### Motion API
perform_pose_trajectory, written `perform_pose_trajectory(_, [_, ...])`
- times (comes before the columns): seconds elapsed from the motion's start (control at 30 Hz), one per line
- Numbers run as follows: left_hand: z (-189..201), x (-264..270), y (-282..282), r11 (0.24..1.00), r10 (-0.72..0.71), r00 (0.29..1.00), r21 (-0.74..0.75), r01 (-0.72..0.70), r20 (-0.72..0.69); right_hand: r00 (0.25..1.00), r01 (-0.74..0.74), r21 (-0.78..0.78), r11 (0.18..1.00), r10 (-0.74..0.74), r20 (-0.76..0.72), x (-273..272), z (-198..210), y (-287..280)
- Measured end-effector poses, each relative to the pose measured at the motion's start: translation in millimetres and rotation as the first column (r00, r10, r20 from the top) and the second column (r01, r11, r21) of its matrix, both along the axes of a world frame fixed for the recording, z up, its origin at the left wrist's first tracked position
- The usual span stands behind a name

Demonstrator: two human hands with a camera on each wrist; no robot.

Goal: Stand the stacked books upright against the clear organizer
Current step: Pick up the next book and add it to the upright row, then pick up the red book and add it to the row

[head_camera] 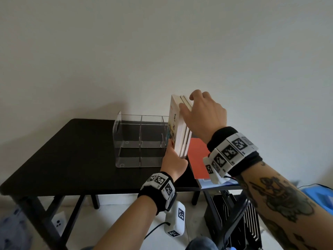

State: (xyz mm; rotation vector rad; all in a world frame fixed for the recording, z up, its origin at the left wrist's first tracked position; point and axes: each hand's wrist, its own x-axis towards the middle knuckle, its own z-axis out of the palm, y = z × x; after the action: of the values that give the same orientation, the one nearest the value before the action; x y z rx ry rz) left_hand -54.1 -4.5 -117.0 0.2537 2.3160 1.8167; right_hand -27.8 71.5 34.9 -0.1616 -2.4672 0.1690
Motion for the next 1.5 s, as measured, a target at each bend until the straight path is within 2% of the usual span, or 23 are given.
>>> perform_pose_trajectory(0.07, [0.5,-1.0,1.6,1.0,0.007,1.0,0.004,-0.007,0.009,0.999,0.008,-0.02,1.0,-0.009,-0.038,4.0,1.4,12.0])
perform_pose_trajectory(0.17, [1.3,-1.1,4.4,1.0,0.022,1.0,0.012,-0.022,0.002,0.998,0.057,-0.086,0.995,-0.054,0.038,3.7,-2.6,33.0])
perform_pose_trajectory(0.27, [1.3,-0.6,5.5,0.999,0.039,0.999,0.006,-0.039,-0.016,0.991,0.099,-0.215,0.971,-0.077,0.112,3.6,-10.6,47.3])
perform_pose_trajectory(0.4, [-0.6,-1.8,5.5,0.999,0.049,0.999,0.003,-0.049,-0.005,0.996,0.082,-0.394,0.915,-0.058,0.071,13.0,-18.1,58.6])
perform_pose_trajectory(0.53, [-4.3,0.9,8.1,0.997,0.07,0.998,0.021,-0.07,0.001,0.97,0.221,-0.379,0.899,-0.161,0.183,18.4,-29.6,94.7])
perform_pose_trajectory(0.63, [-7.0,7.3,12.6,0.993,0.116,0.992,0.02,-0.115,-0.052,0.892,0.353,-0.338,0.873,-0.205,0.403,15.9,-49.3,134.5])
perform_pose_trajectory(0.73, [-7.9,13.5,16.4,0.99,0.137,0.984,-0.005,-0.139,-0.109,0.746,0.481,-0.246,0.842,-0.245,0.619,21.3,-72.9,163.4])
perform_pose_trajectory(0.83, [-7.9,14.9,15.9,0.991,0.127,0.975,-0.008,-0.131,-0.184,0.646,0.5,-0.197,0.844,-0.212,0.734,31.1,-86.9,176.1])
perform_pose_trajectory(0.9, [-7.9,13.8,15.2,0.992,0.115,0.972,-0.023,-0.122,-0.205,0.623,0.518,-0.195,0.833,-0.211,0.753,35.8,-92.0,181.5])
perform_pose_trajectory(0.97, [-7.4,14.0,15.1,0.993,0.1,0.974,-0.043,-0.111,-0.205,0.631,0.539,-0.195,0.819,-0.239,0.738,37.7,-92.5,183.1])
perform_pose_trajectory(1.03, [-6.9,14.5,14.8,0.993,0.089,0.976,-0.056,-0.102,-0.199,0.636,0.553,-0.126,0.824,-0.319,0.703,38.7,-88.6,182.9])
perform_pose_trajectory(1.1, [-6.9,14.9,14.4,0.993,0.081,0.977,-0.065,-0.096,-0.197,0.669,0.567,-0.097,0.818,-0.389,0.634,39.8,-80.9,183.4])
perform_pose_trajectory(1.37, [-3.8,13.2,11.2,0.995,0.047,0.987,-0.085,-0.06,-0.151,0.809,0.514,-0.298,0.804,-0.34,0.479,46.8,-31.6,181.6])
perform_pose_trajectory(1.43, [-3.4,13.5,10.3,0.995,0.031,0.986,-0.084,-0.045,-0.163,0.853,0.469,-0.309,0.827,-0.333,0.402,52.0,-9.7,175.4])
perform_pose_trajectory(1.5, [-2.3,14.4,9.3,0.994,0.037,0.986,-0.098,-0.053,-0.161,0.899,0.424,-0.308,0.852,-0.352,0.262,59.0,15.2,164.5])
